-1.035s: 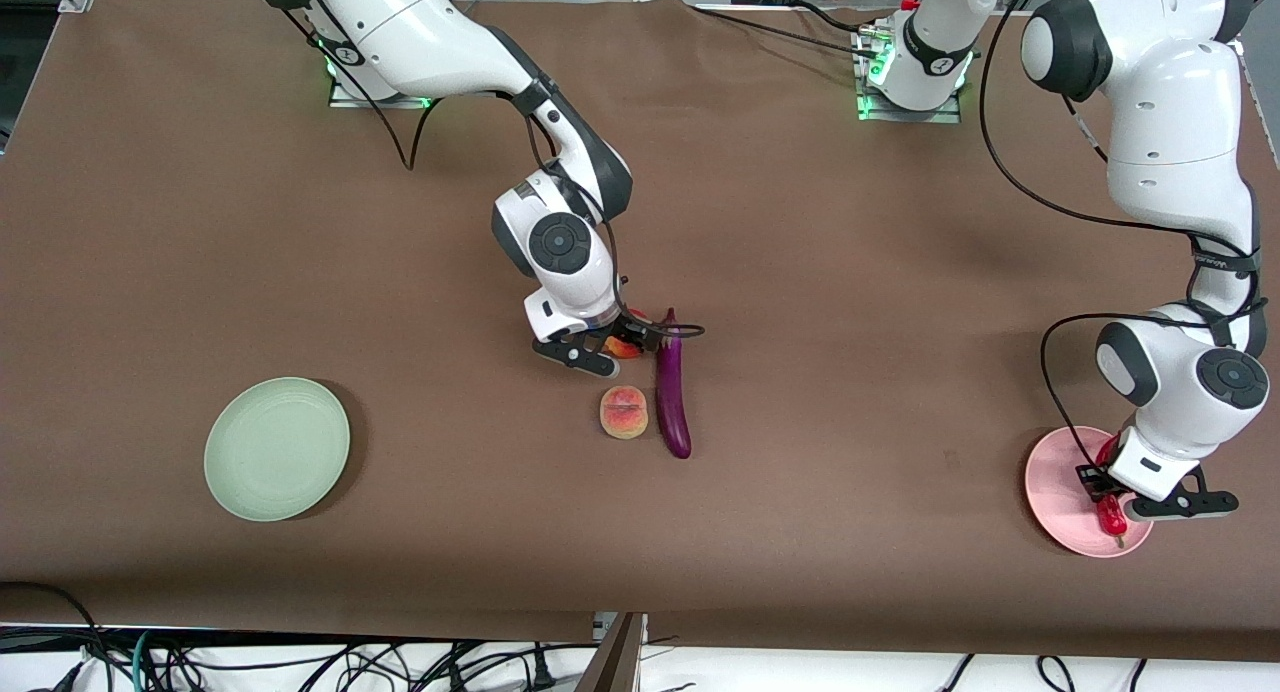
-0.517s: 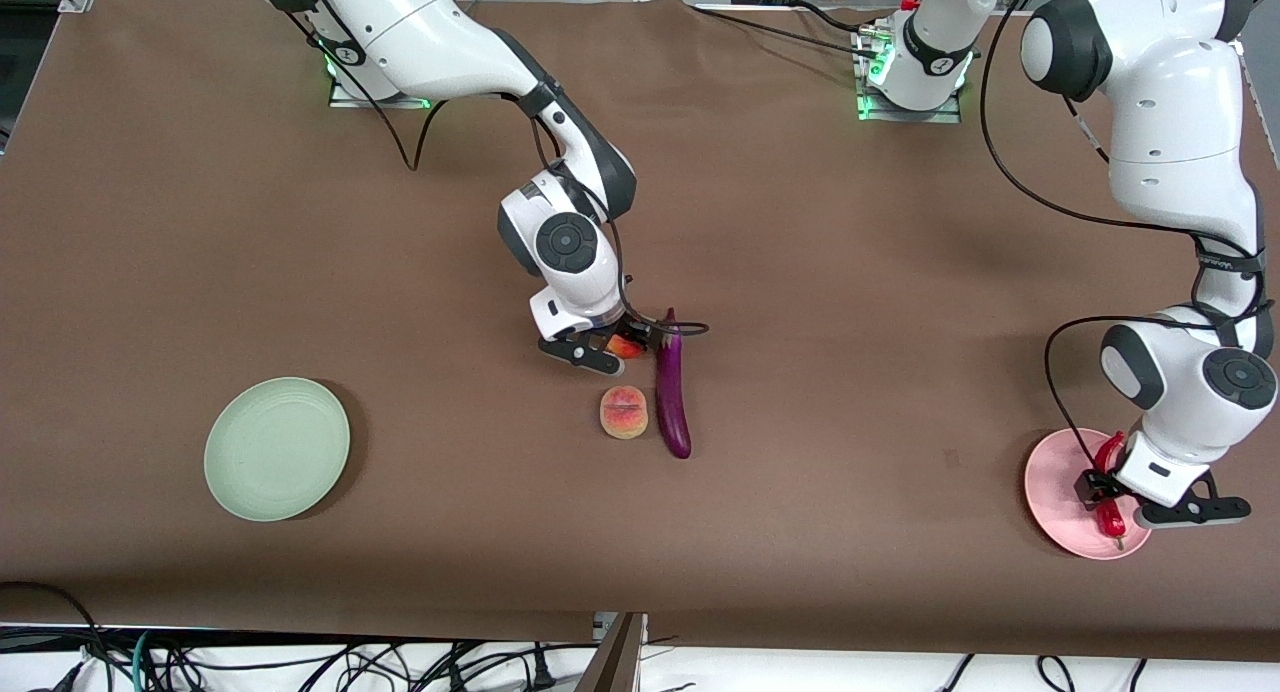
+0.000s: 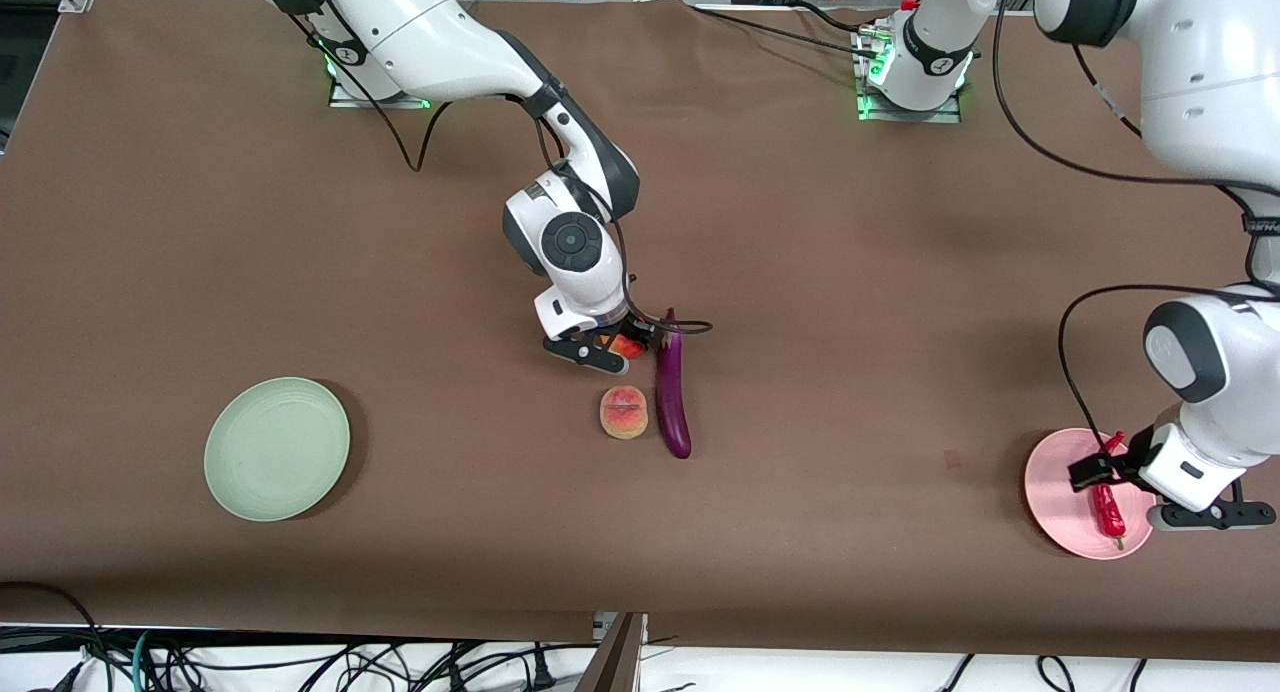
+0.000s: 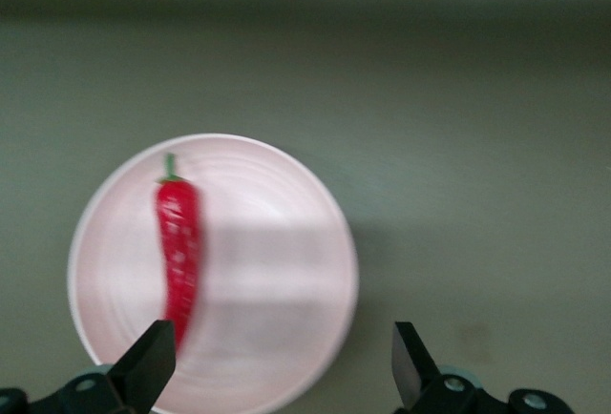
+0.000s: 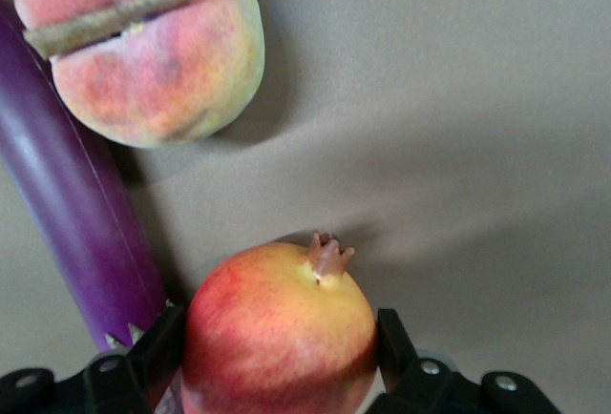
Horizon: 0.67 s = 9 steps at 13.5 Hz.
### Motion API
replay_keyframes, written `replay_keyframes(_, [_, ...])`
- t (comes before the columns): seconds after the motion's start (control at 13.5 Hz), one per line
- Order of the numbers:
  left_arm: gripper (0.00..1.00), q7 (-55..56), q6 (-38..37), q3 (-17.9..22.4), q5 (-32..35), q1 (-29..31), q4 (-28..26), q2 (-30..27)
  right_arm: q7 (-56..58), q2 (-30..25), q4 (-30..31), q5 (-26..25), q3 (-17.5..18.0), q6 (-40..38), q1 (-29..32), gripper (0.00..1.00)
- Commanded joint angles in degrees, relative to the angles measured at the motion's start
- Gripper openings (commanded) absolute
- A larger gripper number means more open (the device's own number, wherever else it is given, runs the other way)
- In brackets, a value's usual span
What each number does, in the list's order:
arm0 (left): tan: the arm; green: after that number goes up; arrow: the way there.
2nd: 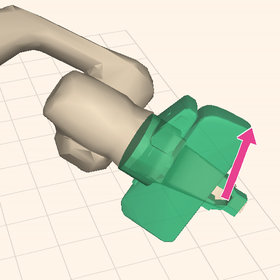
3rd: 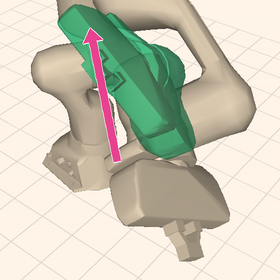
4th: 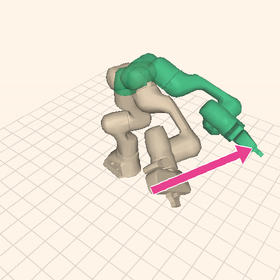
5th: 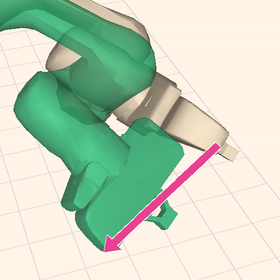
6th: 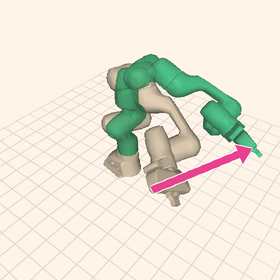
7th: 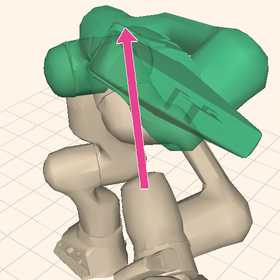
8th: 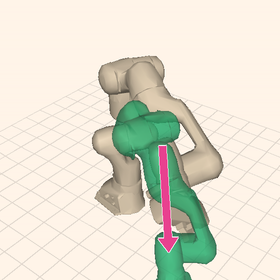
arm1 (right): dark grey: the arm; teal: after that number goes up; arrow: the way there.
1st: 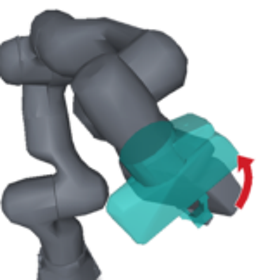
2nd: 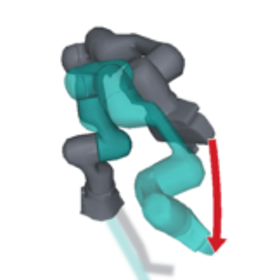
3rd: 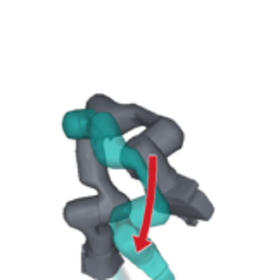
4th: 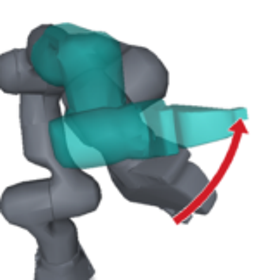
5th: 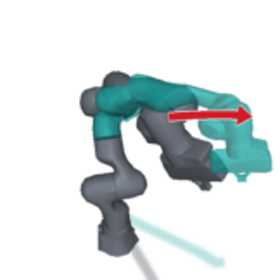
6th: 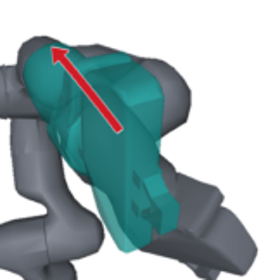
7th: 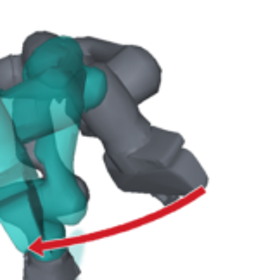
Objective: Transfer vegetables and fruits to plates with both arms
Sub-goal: 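Release the chili while the right gripper carries the pomegranate to the green plate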
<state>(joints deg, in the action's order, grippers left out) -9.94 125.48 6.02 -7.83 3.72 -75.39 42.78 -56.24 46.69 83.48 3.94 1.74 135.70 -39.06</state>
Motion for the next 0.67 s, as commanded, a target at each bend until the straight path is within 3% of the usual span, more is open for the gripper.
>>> replay_keyframes(0.0, [1.0,4.2,-7.51,-5.03,-2.02,-0.81,-2.39,-5.51,2.53,-0.97,-2.61,-1.56,-1.2,-2.19,0.99,0.22])
replay_keyframes(0.22, [1.0,10.1,-9.11,-9.26,-2.02,-4.15,-2.48,-6.31,16.63,-5.19,-3.23,-2.01,-2.7,-13.5,6.34,0.21])
replay_keyframes(0.44, [1.0,18.08,-8.68,-9.71,-2.02,-9.85,-2.83,-5.61,35.26,-8.44,-2.79,-2.19,-3.31,-22.03,15.91,0.21])
replay_keyframes(0.59, [1.0,23.01,-7.28,-9.71,-2.1,-14.77,-2.48,-4.91,49.67,-8.63,-2.62,-1.92,-5.68,-23.29,21.63,0.21])
